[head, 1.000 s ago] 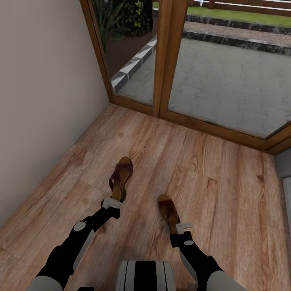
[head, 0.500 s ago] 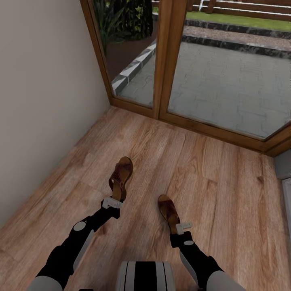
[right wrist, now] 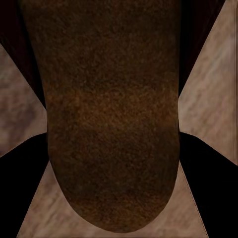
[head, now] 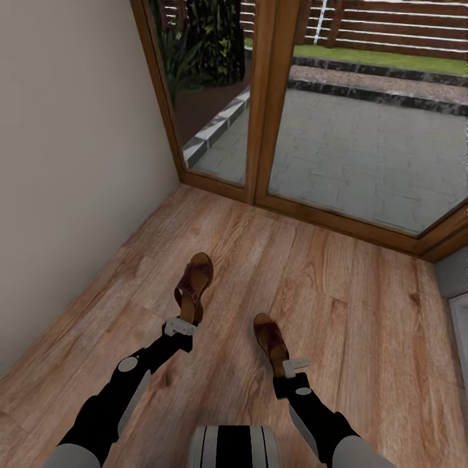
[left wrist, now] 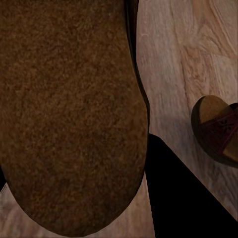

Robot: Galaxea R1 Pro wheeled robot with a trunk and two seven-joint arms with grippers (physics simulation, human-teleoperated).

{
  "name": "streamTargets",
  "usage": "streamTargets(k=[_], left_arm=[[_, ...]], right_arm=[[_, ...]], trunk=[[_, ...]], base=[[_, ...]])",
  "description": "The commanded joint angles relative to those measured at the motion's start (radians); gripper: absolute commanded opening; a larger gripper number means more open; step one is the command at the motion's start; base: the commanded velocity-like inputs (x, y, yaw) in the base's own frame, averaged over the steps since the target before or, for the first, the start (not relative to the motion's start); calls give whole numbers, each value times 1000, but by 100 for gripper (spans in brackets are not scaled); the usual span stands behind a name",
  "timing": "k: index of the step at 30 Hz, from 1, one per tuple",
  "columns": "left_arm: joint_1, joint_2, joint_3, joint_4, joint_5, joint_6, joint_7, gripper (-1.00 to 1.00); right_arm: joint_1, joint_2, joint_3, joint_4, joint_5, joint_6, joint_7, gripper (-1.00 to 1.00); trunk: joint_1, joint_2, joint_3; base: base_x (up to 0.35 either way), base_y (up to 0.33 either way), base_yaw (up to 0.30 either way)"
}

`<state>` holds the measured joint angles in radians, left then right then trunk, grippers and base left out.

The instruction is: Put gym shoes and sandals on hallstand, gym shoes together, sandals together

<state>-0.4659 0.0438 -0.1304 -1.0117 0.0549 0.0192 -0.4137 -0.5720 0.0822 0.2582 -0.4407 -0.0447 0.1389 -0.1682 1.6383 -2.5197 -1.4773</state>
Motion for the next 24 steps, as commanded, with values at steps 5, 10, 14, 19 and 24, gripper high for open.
streamTargets(k=[5, 10, 14, 19, 24], left_arm=[[1, 1, 1, 6, 4, -2, 1, -100], [42, 11, 10, -13, 4, 1, 2, -100], [79, 27, 71, -19, 0, 6, 4, -100], [119, 31, 142, -15, -4, 6, 4, -100], [214, 42, 289, 61, -11, -6, 21, -100]], right_arm=[[1, -2, 10, 1, -3, -33, -5, -100], [2, -2, 10, -1, -4, -48, -6, -100], [2, 0, 11, -6, -5, -50, -7, -100], [3, 0, 10, -8, -6, -61, -9, -100], [1, 5, 13, -26, 0, -113, -11, -100]], trunk=[[-2, 1, 19], [-5, 2, 38], [-6, 3, 54], [-9, 4, 73], [-11, 5, 94]], base=[[0, 0, 0], [0, 0, 0], [0, 0, 0], [0, 0, 0], [0, 0, -6]])
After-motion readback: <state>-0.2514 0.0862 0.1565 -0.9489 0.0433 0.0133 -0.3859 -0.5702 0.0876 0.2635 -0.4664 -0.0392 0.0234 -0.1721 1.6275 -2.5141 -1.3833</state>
